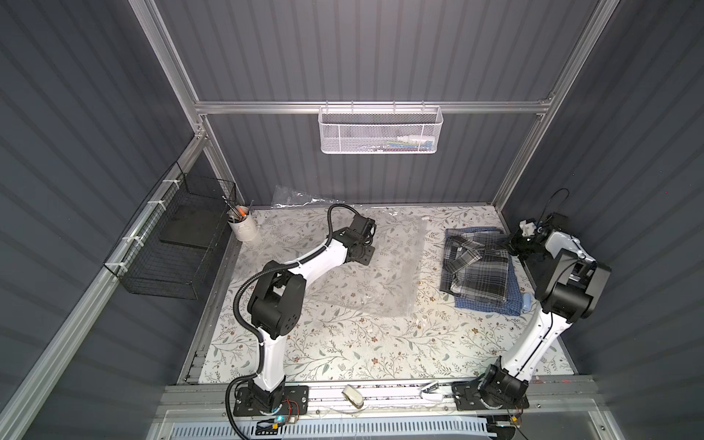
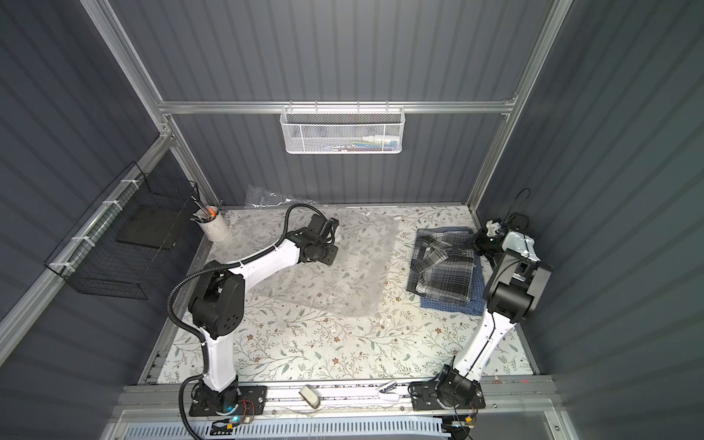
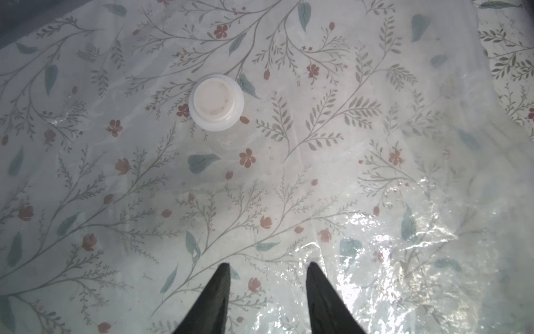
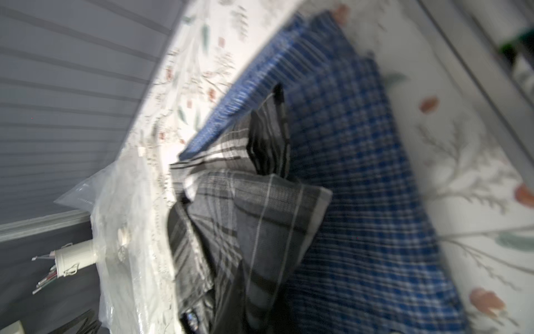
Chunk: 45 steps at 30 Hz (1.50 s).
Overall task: Take the shirt out of the vacuum bag
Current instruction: Place the vacuum bag at the center of the board.
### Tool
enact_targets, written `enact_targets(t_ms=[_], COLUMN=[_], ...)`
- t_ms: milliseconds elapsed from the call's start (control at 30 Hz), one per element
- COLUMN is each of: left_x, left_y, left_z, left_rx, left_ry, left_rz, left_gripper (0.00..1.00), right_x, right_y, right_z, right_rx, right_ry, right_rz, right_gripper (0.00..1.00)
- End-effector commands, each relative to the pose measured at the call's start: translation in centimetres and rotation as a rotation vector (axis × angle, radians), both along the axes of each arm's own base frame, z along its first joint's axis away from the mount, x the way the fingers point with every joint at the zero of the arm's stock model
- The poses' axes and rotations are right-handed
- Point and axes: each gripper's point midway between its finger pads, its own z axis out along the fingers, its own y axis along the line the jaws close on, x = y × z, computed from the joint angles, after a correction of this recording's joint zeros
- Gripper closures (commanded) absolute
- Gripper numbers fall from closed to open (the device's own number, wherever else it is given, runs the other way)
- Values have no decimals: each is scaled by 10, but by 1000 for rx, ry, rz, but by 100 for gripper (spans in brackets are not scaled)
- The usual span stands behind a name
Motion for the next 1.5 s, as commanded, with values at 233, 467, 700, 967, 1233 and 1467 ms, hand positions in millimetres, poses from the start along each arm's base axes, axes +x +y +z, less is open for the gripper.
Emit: enact_targets(t_ms=[233,467,700,967,1233,1467], left_x=[-2,-1,0,-2,-4,-11], left_y=[12,17,19,28,36,46], left_z=[-16,-19,-20,-13,-9,-22], left_rx=[33,34,19,10,-8,-9], left_ry=[38,43,40,17,7,28], left_rz=[30,38,41,53,62,79], left_gripper=[55,54,53,52,52,52], right_x=[37,23,1,-16,-21,-27], right_y=[-1,-22,-20,26,43,42], right_z=[-3,-36,7,29,-36,-71], right_rx=[-28,-112,-347,-513,-402,-555], right_ry=[-19,144,163,160,266,417], right_rz=[69,-13,-59,-25,53,136], right_gripper=[95,29,18,21,31,38])
